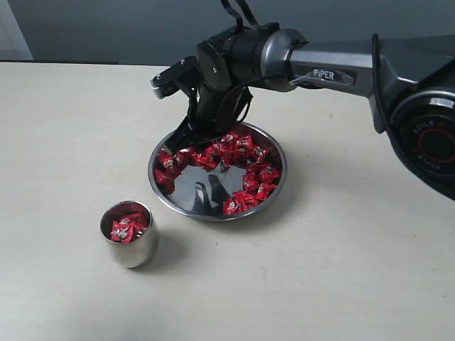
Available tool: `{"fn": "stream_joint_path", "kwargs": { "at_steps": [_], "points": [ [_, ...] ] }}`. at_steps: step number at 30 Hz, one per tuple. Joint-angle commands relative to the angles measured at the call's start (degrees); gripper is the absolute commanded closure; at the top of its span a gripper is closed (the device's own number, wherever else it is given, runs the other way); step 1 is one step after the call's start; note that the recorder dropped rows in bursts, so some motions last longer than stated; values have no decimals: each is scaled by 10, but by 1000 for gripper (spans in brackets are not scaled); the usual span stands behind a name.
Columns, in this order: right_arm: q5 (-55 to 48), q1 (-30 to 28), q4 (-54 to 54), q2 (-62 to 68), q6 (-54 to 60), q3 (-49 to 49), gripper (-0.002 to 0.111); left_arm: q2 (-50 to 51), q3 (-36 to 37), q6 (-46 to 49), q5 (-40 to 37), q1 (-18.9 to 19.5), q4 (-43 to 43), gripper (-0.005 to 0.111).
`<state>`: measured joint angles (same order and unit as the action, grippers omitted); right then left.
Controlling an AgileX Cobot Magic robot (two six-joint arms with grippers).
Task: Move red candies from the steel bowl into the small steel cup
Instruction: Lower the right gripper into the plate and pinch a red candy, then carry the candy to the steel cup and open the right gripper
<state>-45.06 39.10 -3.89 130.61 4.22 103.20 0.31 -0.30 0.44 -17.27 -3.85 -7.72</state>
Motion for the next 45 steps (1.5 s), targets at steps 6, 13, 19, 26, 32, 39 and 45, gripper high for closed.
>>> {"fn": "stream_joint_path", "kwargs": {
  "at_steps": [6,13,19,26,32,39,45],
  "points": [
    [-53,-5,-106,6,-42,-1,68,-3,3,0,7,3,0,106],
    [-61,-5,-90,39,-42,-1,68,-3,3,0,7,3,0,106],
    [-58,-5,-91,33,-42,-1,106,-3,3,0,7,3,0,106],
    [-86,4,-44,-7,-37,-1,108,-3,3,0,7,3,0,106],
    [-90,20,93,-44,59,-1,108,-3,3,0,7,3,0,106],
    [-98,52,174,-82,122,-1,108,-3,3,0,7,3,0,106],
    [-117,74,183,-106,135,-1,108,-3,3,0,7,3,0,106]
  ]
}}
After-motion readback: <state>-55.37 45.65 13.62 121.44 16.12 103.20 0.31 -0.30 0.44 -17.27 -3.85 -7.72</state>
